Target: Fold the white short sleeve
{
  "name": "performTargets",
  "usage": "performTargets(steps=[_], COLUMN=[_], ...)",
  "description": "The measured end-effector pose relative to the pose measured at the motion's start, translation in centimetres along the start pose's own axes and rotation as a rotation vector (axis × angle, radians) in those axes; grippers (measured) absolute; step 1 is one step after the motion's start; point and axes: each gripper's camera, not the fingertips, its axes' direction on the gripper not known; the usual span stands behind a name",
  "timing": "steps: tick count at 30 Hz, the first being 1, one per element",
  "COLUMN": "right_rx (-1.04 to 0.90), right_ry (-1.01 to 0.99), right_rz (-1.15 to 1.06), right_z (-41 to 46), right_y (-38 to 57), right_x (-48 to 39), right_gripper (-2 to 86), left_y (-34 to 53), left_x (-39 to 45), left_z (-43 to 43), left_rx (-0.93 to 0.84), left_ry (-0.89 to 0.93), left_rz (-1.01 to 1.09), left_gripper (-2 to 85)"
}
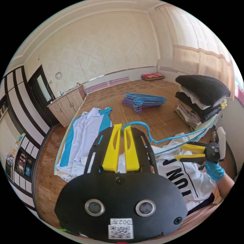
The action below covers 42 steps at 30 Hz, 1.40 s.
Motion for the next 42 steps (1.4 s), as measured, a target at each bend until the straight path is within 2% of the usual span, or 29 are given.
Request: performTargets(steps=[8, 16, 25, 35, 42], right_rx=[0.131, 0.303, 0.44, 0.447, 0.301], right_ry=[0.079, 0.107, 0.269, 0.457, 0.521], right_rz=[0.066, 0.111, 0.01, -0.043, -0.041], right_z=[-1.6, -6.8, -13.3, -16.5, -10.2], right_y=[-1.9, -3.3, -7.8, -13.6, -16.6], right_x=[-1.1, -0.3, -1.0, 0.7, 4.7], right_gripper=[14.4, 10.0, 7.6, 4.2, 3.7], left_y=[0.2, 0.2, -1.3, -2.7, -2.2], left_x=[-0.5, -1.3, -1.1, 1.5, 4.6], left_z=[-0.2, 0.1, 1.7, 8.2, 14.9], left_rx=[0.018, 0.043, 0.066, -0.031, -0.154], left_ry=[0.03, 0.049, 0.045, 0.259, 0.322], left_rz=[-0.007, -0.018, 0.027, 0.117, 0.157], left_gripper=[-0.8, -1.4, -1.3, -1.1, -1.3])
